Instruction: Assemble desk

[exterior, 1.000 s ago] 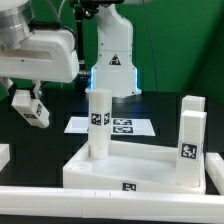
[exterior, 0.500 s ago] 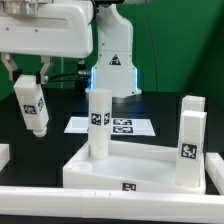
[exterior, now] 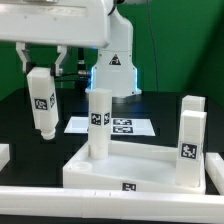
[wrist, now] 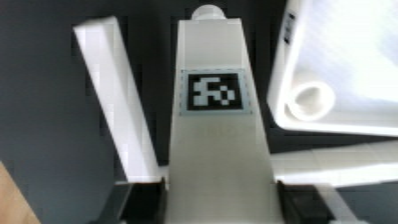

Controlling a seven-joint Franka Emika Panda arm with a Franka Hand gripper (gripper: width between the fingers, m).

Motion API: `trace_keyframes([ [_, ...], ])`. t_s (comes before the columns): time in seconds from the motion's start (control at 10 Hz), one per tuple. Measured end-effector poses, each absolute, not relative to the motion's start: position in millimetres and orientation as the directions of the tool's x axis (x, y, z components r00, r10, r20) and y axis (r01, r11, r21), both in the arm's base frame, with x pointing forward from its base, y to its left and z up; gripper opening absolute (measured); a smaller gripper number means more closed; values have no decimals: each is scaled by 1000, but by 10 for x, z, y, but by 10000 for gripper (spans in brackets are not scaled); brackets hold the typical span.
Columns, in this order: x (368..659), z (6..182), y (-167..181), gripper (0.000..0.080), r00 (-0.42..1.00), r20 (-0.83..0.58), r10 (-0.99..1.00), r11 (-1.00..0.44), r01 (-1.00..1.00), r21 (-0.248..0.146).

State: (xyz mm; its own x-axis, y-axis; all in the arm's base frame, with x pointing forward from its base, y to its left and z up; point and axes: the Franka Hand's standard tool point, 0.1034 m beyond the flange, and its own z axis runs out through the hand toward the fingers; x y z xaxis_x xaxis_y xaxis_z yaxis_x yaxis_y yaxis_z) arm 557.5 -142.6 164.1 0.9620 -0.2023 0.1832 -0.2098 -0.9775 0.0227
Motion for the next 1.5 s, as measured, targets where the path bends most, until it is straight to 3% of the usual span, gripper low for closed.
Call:
trace_keyframes([
  [0.5,5609,1634,-1334,290,964,184,-191,-980,-198,23],
  [0.9,5885,1756,-1047,290,962,223,-158,-986,-165,14],
  [1.2,5940,1763,-1090,290,935,320,-150,-985,-171,37],
  [1.5,6048,1736,-878,290,924,345,-167,-984,-181,8],
])
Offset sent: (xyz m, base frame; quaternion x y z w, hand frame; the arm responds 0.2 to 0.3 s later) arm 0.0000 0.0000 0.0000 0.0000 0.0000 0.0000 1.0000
